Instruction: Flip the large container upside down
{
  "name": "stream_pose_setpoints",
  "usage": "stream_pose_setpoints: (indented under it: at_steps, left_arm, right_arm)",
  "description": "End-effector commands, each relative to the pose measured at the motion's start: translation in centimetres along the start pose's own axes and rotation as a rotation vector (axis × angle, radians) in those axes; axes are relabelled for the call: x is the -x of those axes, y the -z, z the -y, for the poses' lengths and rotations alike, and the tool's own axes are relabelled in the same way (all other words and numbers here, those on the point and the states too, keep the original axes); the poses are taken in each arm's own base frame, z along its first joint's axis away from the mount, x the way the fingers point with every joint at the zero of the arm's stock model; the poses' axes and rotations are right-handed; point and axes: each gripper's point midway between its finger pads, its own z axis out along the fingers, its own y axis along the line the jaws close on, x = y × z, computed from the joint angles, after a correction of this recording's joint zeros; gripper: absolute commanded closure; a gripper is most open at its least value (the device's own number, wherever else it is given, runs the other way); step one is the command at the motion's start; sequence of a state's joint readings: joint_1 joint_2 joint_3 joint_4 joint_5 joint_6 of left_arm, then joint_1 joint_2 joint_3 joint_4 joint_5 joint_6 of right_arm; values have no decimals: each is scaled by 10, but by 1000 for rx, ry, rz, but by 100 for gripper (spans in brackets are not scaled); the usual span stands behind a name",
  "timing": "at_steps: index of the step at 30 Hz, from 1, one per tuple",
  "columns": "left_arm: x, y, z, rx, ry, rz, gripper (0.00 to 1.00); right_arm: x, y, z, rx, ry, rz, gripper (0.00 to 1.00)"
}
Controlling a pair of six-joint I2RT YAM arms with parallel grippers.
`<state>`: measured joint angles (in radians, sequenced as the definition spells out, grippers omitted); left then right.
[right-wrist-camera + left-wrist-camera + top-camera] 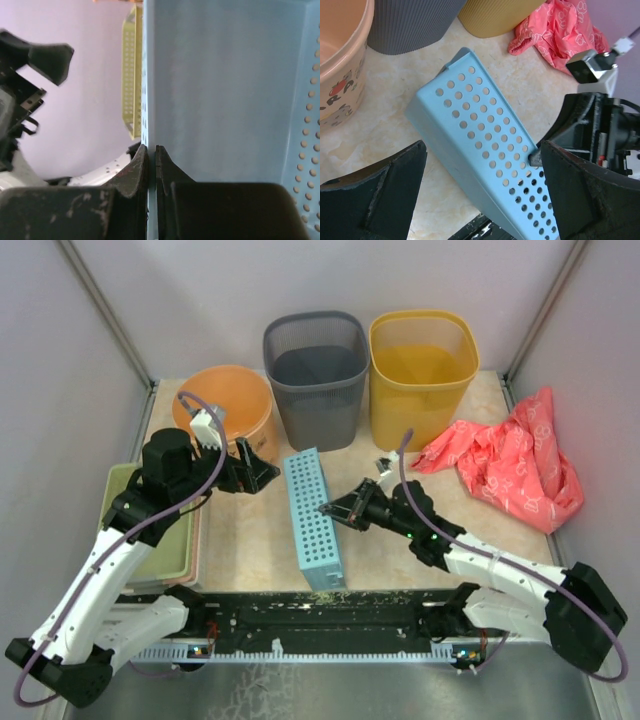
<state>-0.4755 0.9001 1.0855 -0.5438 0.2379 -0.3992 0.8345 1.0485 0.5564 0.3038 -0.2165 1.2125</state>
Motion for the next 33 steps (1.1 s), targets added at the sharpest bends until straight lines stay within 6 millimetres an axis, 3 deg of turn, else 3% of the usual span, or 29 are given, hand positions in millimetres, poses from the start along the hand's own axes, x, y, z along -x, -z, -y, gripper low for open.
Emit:
stream_pose_setpoints:
  at_steps: [1, 9, 14, 19, 24, 27, 33]
  left_arm:
    - [10, 8, 10, -38, -27, 25, 1]
    - [-14, -6, 15, -116, -48, -79, 1]
    - [-18, -8, 19, -154, -58, -95, 1]
    - [-21, -13, 20, -171, -65, -110, 1]
    - [-25, -17, 21, -184, -63, -131, 1]
    - [-28, -18, 19, -182, -60, -139, 1]
    - [-39, -24, 25, -239, -19, -178, 1]
  right_arm:
    - [35, 30, -28, 204, -153, 120, 100]
    - [42, 67, 52, 19, -227, 191, 100]
    - [45, 91, 88, -112, -209, 243, 95]
    - [44, 104, 108, -193, -199, 267, 90]
    - [51, 120, 128, -356, -152, 325, 66]
    - [66, 141, 135, -512, -70, 388, 58]
    - [98, 178, 123, -726, 74, 487, 47]
